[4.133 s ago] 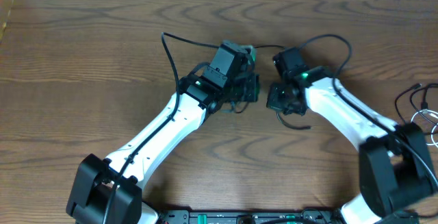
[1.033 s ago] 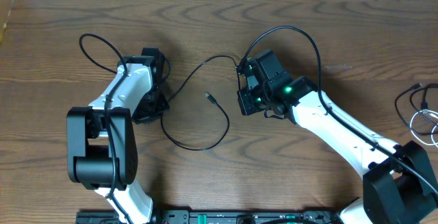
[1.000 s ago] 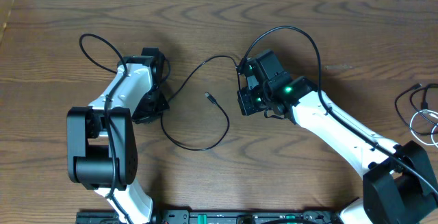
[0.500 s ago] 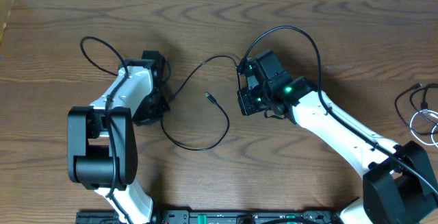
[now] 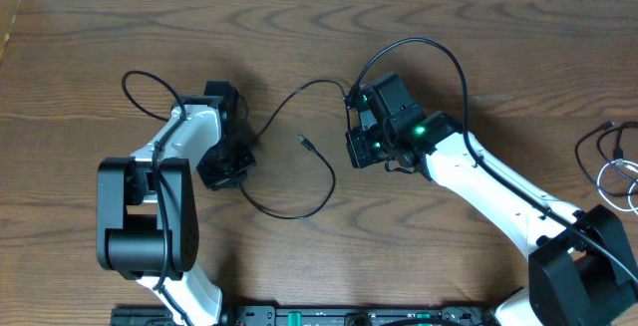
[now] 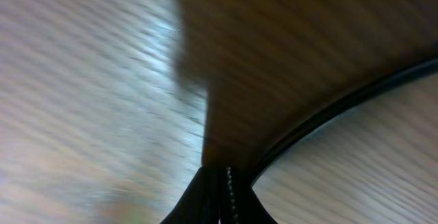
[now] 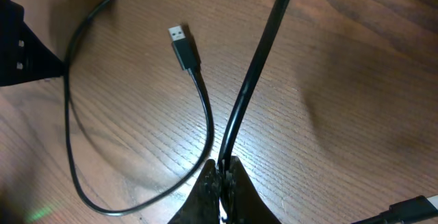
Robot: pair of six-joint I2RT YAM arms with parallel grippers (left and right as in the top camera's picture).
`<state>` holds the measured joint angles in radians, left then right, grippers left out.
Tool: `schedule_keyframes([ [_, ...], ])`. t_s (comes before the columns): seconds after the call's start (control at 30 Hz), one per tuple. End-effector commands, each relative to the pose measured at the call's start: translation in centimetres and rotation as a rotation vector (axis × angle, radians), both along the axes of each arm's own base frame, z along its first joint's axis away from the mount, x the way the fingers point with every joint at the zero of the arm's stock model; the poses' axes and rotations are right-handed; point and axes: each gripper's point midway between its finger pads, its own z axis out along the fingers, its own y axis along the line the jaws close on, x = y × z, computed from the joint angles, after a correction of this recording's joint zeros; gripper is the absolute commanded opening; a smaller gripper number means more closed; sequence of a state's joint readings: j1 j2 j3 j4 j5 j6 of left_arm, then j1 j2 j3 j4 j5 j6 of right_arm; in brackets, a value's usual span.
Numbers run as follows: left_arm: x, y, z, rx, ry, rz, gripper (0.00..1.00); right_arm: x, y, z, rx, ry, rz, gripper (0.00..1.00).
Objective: Untangle cables
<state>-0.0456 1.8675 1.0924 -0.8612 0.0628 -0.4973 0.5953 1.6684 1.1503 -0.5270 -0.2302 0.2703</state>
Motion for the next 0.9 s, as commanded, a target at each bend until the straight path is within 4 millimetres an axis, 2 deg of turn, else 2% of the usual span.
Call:
schedule_keyframes([
  [0.0, -0.6, -3.7, -0.8, -0.207, 0.028, 0.034, 0.08, 0.3, 0.1, 0.9, 0.01, -0.02, -0.008, 0.01],
  [0.2, -0.2, -4.9, -0.7, -0.266, 0.01, 0.031, 0.08, 0.1, 0.0, 0.8, 0.003, -0.01, -0.008, 0.01],
  [0.33, -0.3, -5.6, -0.7, -0.266, 0.013, 0.007, 0.08, -0.7, -0.5, 0.3, -0.021, 0.025, -0.008, 0.01],
  [0.43, -0.7, -6.9, -0.7, -0.265, 0.02, -0.039, 0.08, -1.5, -1.1, -0.3, -0.045, 0.069, -0.017, 0.01],
  [0.67, -1.3, -9.4, -0.7, -0.266, 0.018, -0.134, 0.07, -2.8, -2.1, -1.0, -0.07, 0.167, -0.108, 0.01],
  [0.87, -1.8, -10.8, -0.8, -0.263, 0.021, -0.187, 0.08, -3.5, -3.5, -2.1, -0.106, 0.24, -0.251, 0.01],
])
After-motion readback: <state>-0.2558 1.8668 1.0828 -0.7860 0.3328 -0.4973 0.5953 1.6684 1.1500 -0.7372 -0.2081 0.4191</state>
